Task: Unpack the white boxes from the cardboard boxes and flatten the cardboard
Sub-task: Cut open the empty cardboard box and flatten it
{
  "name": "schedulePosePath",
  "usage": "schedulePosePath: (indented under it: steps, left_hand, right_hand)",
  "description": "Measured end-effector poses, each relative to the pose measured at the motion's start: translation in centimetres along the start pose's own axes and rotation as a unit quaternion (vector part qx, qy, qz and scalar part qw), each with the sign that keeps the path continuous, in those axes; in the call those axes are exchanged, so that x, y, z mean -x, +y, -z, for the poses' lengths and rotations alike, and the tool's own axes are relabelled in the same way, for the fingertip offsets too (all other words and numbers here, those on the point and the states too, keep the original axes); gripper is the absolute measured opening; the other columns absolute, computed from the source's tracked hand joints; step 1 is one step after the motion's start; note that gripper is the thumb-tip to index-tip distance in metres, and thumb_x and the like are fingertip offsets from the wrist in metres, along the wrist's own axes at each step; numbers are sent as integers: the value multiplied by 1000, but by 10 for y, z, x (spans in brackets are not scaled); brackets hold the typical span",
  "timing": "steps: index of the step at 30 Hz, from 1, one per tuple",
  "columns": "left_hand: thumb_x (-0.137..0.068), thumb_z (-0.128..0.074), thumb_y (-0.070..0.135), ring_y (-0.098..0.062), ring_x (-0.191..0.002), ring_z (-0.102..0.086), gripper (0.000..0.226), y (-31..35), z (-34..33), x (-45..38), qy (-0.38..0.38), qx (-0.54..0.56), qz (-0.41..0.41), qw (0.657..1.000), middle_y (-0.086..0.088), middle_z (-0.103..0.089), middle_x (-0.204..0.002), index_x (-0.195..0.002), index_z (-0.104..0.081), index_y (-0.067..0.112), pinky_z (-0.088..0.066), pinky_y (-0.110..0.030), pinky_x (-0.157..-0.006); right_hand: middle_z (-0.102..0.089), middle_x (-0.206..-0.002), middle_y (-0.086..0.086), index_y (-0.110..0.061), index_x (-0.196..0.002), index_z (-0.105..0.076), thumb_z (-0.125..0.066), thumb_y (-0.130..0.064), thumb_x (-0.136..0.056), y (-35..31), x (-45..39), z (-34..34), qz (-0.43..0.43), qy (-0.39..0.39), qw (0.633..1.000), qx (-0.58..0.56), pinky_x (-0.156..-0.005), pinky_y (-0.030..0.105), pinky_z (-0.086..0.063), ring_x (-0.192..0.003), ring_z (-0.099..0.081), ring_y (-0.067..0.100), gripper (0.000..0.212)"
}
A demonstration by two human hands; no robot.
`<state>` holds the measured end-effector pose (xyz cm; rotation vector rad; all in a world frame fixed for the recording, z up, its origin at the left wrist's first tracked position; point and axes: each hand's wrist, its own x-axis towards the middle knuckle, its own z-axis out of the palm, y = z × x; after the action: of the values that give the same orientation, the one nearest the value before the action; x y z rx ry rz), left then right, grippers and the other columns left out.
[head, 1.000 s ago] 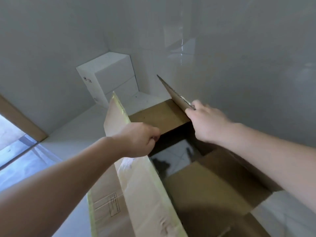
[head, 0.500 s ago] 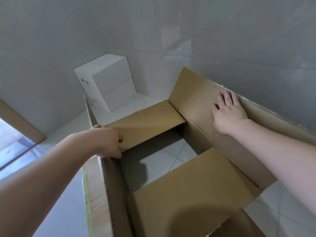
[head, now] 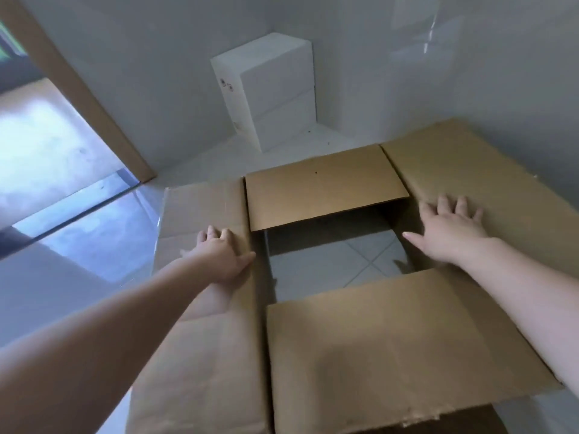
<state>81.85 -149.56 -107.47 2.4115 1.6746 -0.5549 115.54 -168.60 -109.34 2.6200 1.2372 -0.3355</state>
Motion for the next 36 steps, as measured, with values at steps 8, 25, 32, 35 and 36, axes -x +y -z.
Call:
schedulePosePath:
  steps: [8,25,32,35,36]
  left_hand:
    - [-94,-52,21,-29,-97,-56,31,34,-43,28,34,320,57,945,-14,-53,-113,-119,-40,9,-50,-38,-75]
    - [-94,-45,47,-26,-101,-58,43,39,37,39,120,192,-203,953,-6,-61,-120,-121,-58,17,-49,-39,-89]
    - [-95,-45,46,-23,-92,-58,37,63,21,58,75,104,-318,939,-4,-65,-108,-116,-60,20,-50,-33,-81]
    - [-93,-47,48,-22,-94,-57,37,79,-2,67,27,88,-360,929,-1,-62,-111,-116,-59,22,-47,-31,-81]
    - [-93,-47,49,-22,-97,-57,40,84,-9,71,13,79,-373,924,0,-61,-114,-120,-57,22,-48,-32,-83]
  right_hand:
    - [5,-159,16,-18,-151,-16,-29,-66,-91,-2,-3,-21,35,35,996,-69,-113,53,-21,-144,-10,40,78]
    - [-70,-92,-5,-24,-91,-74,-54,-37,-88,-42,112,92,129,-62,984,-104,-84,36,-54,-87,-65,19,24]
    - [-62,-123,-9,-32,-128,-58,-52,-69,-82,-63,190,119,162,-323,933,-7,-101,34,-43,-111,-60,14,60]
    - [-38,-148,-12,-38,-146,-30,-61,-75,-69,-64,219,91,167,-387,903,80,-108,31,-33,-134,-40,15,91]
    - [-32,-152,-12,-38,-148,-25,-63,-76,-66,-68,228,75,169,-382,903,103,-107,32,-32,-137,-35,16,99]
